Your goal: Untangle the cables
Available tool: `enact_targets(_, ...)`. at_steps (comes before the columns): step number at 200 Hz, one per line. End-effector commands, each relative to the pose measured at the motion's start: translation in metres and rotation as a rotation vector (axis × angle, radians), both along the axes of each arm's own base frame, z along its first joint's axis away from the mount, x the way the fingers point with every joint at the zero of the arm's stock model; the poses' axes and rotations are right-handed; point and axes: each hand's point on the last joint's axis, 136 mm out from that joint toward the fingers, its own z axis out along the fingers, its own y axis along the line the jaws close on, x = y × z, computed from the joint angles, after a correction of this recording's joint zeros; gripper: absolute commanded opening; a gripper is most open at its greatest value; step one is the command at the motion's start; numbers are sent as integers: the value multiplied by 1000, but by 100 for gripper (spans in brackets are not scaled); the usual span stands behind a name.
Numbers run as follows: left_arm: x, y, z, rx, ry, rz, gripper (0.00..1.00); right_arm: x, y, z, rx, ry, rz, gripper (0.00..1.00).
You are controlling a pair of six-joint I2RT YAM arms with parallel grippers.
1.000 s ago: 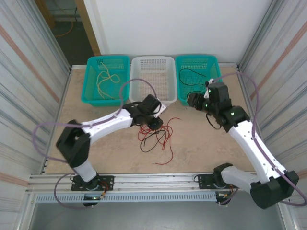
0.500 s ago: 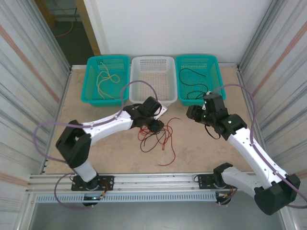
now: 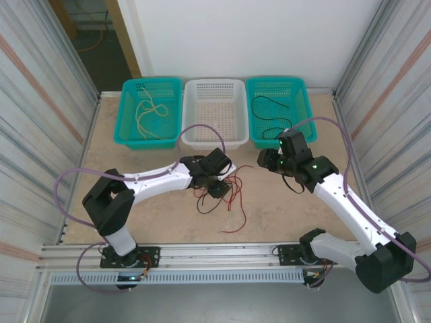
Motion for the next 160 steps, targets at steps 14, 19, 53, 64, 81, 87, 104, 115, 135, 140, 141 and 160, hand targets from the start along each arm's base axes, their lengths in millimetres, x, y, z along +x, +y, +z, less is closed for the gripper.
enact_targets(14, 6, 10, -4, 62, -42, 45, 46, -1, -5, 8, -1, -25, -29, 51)
enact_targets(19, 8, 11, -4, 73, -54, 49, 45, -1, -5, 9, -1, -27, -28, 51)
enact_targets(53, 13, 12, -6, 102, -95, 68, 39, 0, -7, 14, -9, -41, -34, 51)
enact_targets(64, 13, 10, -3, 98, -109, 68, 35, 0, -7, 15, -6, -41, -34, 51)
enact_targets(81, 16, 8, 1, 84, -128, 76, 31, 0, -7, 18, 1, -47, -34, 51)
enact_targets(87, 17, 8, 3, 80, -136, 80, 29, 0, -7, 19, 2, -50, -34, 51)
enact_targets(104, 19, 6, 15, 63, -161, 86, 23, -1, -9, 19, -8, -54, -38, 51)
enact_targets(115, 19, 3, 27, 34, -177, 86, 20, -1, -10, 17, -13, -48, -39, 51)
enact_targets(135, 20, 0, 50, -34, -213, 97, 15, -2, -10, 17, -13, -50, -40, 51)
enact_targets(140, 20, 0, 55, -49, -226, 100, 13, -2, -10, 17, -12, -51, -39, 51)
enact_targets(141, 20, 0, 56, -51, -228, 102, 12, -2, -10, 17, -12, -51, -39, 51)
enact_targets(160, 22, 1, 78, -103, -266, 119, 0, -2, -10, 21, -1, -66, -37, 51)
